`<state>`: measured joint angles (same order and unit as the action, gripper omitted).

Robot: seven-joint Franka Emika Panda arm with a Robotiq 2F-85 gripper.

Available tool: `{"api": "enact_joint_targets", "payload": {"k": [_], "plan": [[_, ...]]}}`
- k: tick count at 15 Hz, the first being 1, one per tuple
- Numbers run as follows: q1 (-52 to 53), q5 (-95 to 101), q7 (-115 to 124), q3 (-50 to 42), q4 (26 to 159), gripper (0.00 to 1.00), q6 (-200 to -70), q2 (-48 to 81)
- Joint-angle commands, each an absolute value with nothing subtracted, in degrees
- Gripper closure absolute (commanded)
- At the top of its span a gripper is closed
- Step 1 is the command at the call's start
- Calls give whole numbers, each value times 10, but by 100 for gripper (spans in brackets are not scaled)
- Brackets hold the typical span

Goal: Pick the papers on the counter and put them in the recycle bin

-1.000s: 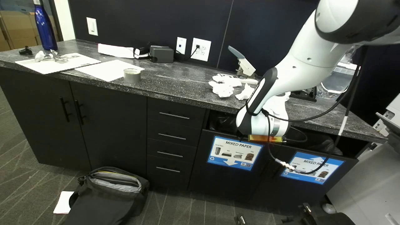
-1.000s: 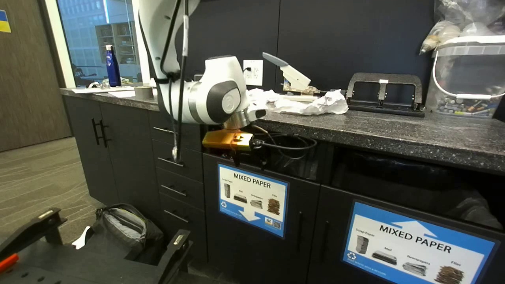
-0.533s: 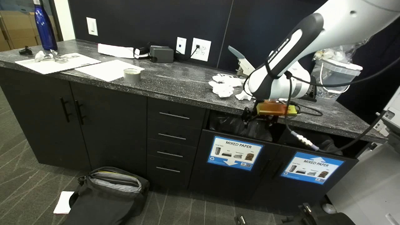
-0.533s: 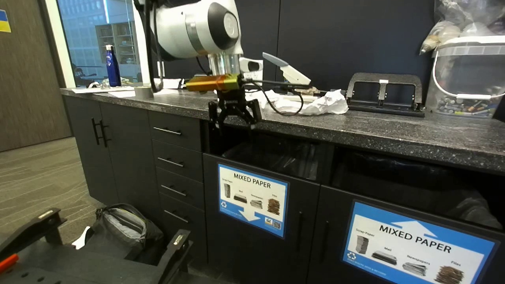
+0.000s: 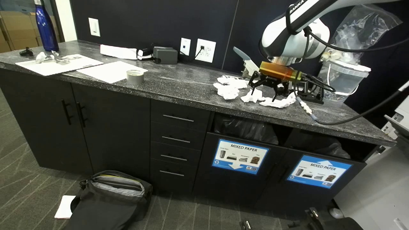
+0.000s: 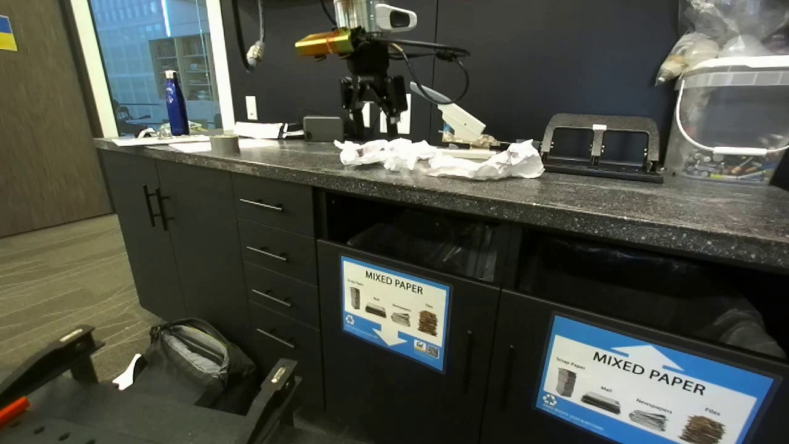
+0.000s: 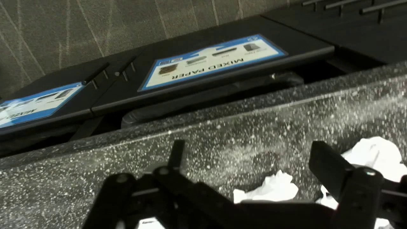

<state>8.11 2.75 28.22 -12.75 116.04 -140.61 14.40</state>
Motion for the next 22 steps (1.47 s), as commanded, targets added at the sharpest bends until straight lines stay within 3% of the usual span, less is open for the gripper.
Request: {"api": "enact_joint_targets", "payload": {"k": [1, 8, 14, 22], "plan": [[58, 34, 388, -121, 1043, 0, -1377, 212], [43, 82, 575, -166, 874, 0, -1279, 325], [-16, 20, 612, -143, 824, 0, -1166, 349], [-71, -85, 643, -115, 794, 0, -1239, 377]]}}
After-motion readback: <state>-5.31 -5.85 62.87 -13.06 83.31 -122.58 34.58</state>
